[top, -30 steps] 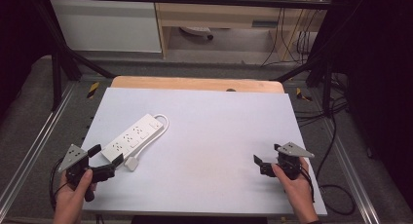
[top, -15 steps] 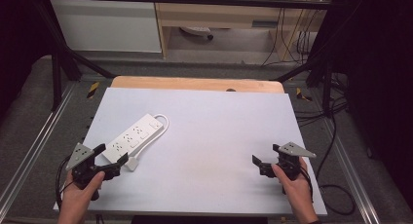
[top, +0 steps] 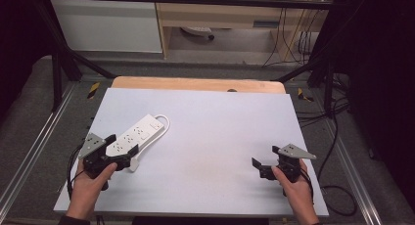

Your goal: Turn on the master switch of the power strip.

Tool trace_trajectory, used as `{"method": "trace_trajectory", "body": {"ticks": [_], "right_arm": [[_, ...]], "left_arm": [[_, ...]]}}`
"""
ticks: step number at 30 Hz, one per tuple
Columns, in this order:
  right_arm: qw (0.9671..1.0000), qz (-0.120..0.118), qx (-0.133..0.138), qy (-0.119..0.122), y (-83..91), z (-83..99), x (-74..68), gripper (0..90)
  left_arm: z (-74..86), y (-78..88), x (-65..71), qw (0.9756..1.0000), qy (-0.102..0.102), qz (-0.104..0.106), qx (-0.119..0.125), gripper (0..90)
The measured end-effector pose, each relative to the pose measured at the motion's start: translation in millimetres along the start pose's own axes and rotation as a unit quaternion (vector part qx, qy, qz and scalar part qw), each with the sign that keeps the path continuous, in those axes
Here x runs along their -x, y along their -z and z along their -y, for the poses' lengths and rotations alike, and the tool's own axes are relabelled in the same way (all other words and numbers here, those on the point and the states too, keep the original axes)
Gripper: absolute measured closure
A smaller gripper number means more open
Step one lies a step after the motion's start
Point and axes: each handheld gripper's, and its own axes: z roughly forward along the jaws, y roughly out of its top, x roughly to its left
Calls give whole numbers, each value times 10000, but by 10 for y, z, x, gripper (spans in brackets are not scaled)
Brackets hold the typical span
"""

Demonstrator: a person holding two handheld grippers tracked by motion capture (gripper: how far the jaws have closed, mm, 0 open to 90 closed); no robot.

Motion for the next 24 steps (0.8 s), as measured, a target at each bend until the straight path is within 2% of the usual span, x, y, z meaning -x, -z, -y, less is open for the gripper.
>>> {"method": "trace_trajectory", "body": {"ticks": [6,9,11,14,24], "right_arm": [[9999,73,45,-54,23,0,26,40],[9999,107,78,-52,28,1,34,39],[9999,116,77,-59,29,0,35,39],[9999,119,91,-70,28,0,39,39],[9998,165,132,-60,25,-14,50,38]], "left_arm": [[-86,-140,8,9999,18,106,-54,66],[-117,-205,-2,9997,59,205,89,66],[-120,-244,-27,9998,86,122,117,70],[-149,-301,-54,9996,213,163,44,69],[-316,-529,-53,9998,56,112,-133,72]]}}
